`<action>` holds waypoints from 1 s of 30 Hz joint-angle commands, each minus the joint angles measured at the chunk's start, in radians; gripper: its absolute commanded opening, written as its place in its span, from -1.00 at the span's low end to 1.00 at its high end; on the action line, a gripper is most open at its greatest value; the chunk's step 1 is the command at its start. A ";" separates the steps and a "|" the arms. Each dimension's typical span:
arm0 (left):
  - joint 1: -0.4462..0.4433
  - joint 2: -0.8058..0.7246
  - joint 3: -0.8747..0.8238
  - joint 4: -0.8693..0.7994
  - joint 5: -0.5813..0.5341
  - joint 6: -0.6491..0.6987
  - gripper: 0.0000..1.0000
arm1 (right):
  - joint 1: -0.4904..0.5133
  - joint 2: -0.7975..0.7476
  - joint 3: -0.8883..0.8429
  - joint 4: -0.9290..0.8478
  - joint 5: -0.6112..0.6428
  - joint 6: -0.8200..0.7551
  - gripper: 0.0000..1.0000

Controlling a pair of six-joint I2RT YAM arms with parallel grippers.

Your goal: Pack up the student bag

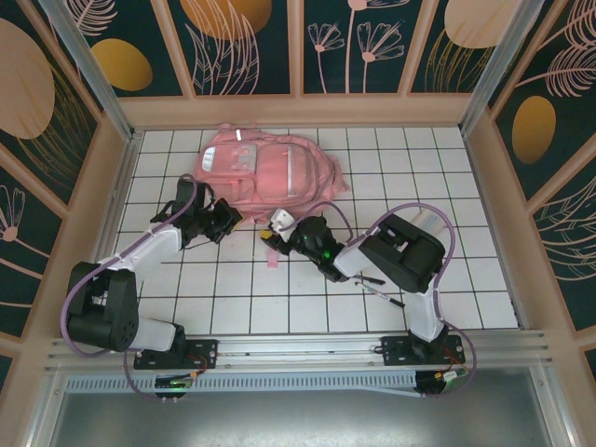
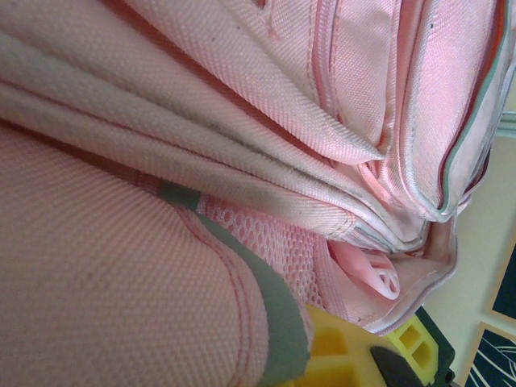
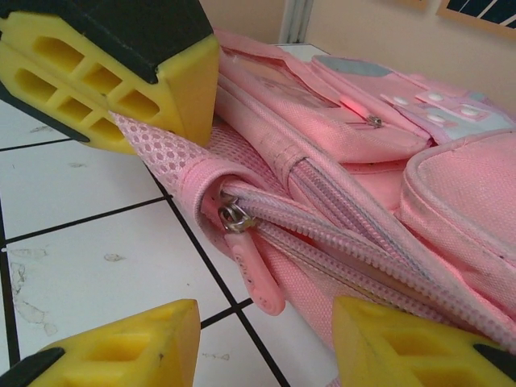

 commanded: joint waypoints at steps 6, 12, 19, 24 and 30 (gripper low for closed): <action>-0.012 -0.036 -0.031 0.054 0.109 -0.052 -1.00 | 0.018 0.053 0.097 0.016 -0.003 0.010 -0.29; -0.012 -0.034 -0.018 0.063 0.134 -0.054 -1.00 | 0.022 0.090 0.115 0.000 -0.034 0.056 -0.41; -0.011 -0.034 -0.015 0.073 0.131 -0.060 -1.00 | 0.026 0.119 0.148 -0.038 -0.014 0.045 -0.29; -0.012 -0.037 -0.021 0.072 0.130 -0.053 -1.00 | 0.032 0.126 0.165 -0.069 -0.037 0.029 -0.29; -0.011 -0.046 -0.030 0.069 0.119 -0.045 -1.00 | 0.038 0.118 0.167 -0.081 -0.007 0.025 -0.51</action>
